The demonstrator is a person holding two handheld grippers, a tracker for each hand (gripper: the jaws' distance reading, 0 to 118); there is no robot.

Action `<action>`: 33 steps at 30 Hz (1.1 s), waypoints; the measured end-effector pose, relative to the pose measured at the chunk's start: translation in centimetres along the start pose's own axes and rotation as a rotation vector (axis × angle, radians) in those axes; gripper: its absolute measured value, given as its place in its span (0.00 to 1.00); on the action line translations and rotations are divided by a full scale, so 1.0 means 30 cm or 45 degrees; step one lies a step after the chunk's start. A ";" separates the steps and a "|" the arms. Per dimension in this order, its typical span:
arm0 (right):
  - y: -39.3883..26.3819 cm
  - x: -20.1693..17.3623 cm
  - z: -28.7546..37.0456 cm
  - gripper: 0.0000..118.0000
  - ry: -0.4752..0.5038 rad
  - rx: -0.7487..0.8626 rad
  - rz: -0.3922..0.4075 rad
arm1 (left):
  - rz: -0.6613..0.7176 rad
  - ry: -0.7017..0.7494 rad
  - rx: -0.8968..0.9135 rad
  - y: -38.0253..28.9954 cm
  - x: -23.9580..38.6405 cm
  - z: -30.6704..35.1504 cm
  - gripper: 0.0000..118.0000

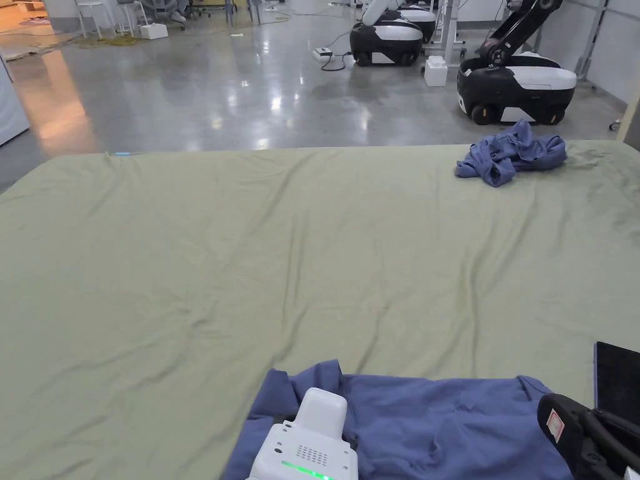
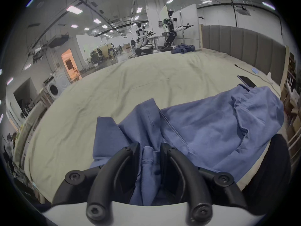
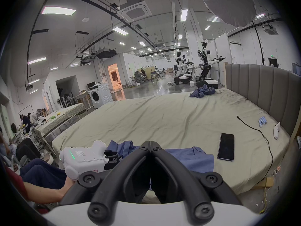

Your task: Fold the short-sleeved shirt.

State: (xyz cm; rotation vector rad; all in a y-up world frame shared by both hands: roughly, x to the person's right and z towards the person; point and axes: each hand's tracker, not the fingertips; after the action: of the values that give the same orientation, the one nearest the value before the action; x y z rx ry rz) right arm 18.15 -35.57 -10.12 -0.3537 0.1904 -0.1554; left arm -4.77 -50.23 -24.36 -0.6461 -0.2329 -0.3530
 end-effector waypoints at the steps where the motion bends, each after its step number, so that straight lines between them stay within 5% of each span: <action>1: 0.000 0.001 -0.002 0.02 0.001 -0.002 -0.001 | -0.005 0.017 -0.003 0.000 0.007 -0.001 0.25; 19: -0.006 0.015 -0.010 0.02 0.004 -0.016 -0.045 | -0.129 -0.125 0.200 0.023 0.096 0.117 0.26; 21: -0.006 0.022 -0.006 0.02 -0.003 -0.012 -0.044 | -0.071 -0.318 0.240 0.058 0.065 0.173 0.26; 23: -0.001 0.028 -0.005 0.02 -0.006 -0.010 -0.046 | -0.001 -0.301 0.322 0.100 0.022 0.248 0.26; 28: 0.002 0.029 -0.005 0.02 0.000 -0.002 -0.034 | 0.473 -0.400 0.439 0.188 -0.368 0.361 0.25; 31: -0.002 0.027 -0.022 0.02 0.006 0.002 -0.030 | 0.611 -0.304 0.444 0.178 -0.611 0.384 0.02; 33: -0.003 0.027 -0.027 0.02 0.003 0.028 -0.032 | 0.669 -0.285 0.456 0.135 -0.716 0.406 0.00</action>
State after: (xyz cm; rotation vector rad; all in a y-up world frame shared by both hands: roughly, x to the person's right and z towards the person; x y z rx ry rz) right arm 18.75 -36.06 -10.96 -0.3339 0.1861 -0.1826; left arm -24.09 -34.32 -23.97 -0.3703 -0.3200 0.2649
